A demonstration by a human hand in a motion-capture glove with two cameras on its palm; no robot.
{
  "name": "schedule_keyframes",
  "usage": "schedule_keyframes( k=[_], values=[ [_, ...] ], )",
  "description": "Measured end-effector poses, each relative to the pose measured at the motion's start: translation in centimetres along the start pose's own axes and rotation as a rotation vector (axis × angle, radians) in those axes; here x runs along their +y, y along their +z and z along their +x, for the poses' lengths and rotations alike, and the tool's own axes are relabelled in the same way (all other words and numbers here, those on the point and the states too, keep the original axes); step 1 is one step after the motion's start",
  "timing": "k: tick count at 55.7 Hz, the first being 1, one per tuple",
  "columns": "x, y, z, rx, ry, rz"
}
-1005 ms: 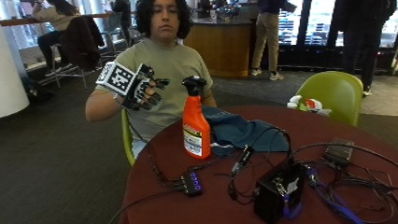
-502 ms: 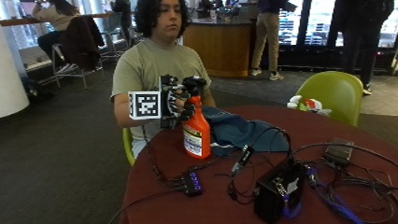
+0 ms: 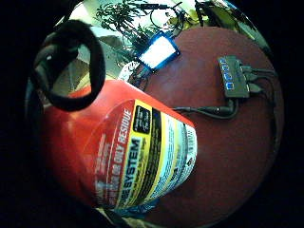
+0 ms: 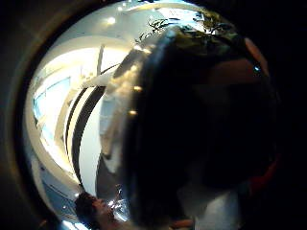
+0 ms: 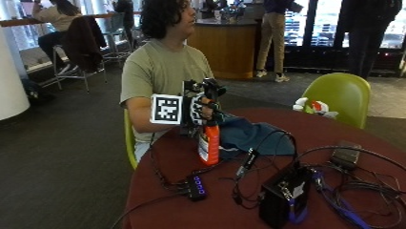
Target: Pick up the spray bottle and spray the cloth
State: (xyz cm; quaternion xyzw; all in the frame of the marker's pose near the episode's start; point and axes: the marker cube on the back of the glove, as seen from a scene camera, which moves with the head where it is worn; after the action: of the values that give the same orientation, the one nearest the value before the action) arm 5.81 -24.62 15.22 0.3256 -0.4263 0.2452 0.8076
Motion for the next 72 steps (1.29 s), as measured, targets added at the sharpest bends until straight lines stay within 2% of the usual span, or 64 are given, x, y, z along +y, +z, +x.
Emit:
schedule_keyframes(
  k=[4, 9, 17, 23, 30, 35, 42, 49, 57, 62, 72],
  values=[
    [-1.6, 0.7, 0.1, 0.015, 0.009, 0.113],
    [-2.1, 0.6, 0.5, 0.008, -0.025, 0.058],
    [-3.6, 1.0, 0.7, 0.021, 0.004, 0.153],
    [-3.2, 0.6, 0.4, 0.035, 0.126, 0.033],
    [-3.3, -1.0, -0.3, -0.115, 0.212, 0.022],
    [-3.1, -2.7, -0.7, -0.203, 0.152, 0.143],
    [-2.2, -5.9, -2.1, -0.241, 0.031, 0.2],
    [-1.5, -8.4, -5.0, -0.233, -0.075, 0.049],
    [-1.3, -8.6, -9.5, -0.088, -0.079, -0.332],
    [-0.8, -7.3, -11.6, 0.039, 0.001, -0.624],
    [1.5, -4.2, -12.5, 0.276, 0.217, -1.11]
  ],
)
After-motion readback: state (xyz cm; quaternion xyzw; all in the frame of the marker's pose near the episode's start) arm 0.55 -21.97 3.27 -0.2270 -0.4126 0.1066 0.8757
